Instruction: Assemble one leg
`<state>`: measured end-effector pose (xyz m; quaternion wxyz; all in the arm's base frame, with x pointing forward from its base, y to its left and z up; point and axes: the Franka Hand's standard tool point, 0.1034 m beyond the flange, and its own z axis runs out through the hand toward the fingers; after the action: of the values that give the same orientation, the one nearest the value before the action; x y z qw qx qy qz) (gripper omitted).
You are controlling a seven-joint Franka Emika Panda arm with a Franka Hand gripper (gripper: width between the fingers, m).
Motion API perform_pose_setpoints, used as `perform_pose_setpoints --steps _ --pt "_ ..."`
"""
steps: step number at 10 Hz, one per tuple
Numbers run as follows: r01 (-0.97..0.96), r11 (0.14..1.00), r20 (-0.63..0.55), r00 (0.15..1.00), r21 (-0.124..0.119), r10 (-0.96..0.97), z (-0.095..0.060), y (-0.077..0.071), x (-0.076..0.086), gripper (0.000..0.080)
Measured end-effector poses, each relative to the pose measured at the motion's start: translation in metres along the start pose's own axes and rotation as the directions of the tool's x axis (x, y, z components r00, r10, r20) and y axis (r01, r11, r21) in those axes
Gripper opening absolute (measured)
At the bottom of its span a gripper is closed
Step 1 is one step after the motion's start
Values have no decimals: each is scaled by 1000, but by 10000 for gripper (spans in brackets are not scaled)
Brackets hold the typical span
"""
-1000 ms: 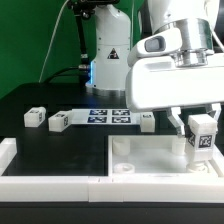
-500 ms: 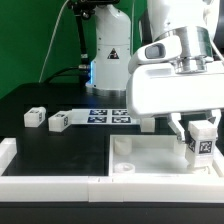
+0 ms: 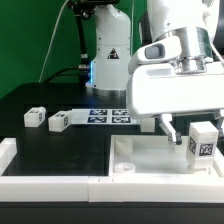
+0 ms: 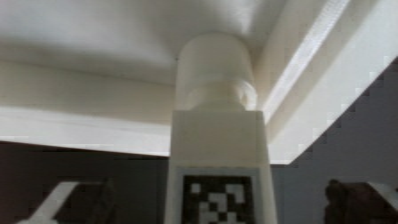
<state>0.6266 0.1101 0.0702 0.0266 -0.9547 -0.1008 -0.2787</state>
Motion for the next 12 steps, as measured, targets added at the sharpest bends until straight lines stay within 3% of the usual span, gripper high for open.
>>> perform_pose_setpoints --steps 4,8,10,11,12 --pt "0 1000 -1 1000 0 0 -1 0 1 648" --pt "4 1000 5 1000 10 -4 -30 0 24 649" --pt "4 1000 28 1000 17 -5 -29 -2 21 649" --pt "1 1000 49 999 23 -3 -28 -3 19 649" --pt "-12 998 172 985 57 2 -28 -10 14 649"
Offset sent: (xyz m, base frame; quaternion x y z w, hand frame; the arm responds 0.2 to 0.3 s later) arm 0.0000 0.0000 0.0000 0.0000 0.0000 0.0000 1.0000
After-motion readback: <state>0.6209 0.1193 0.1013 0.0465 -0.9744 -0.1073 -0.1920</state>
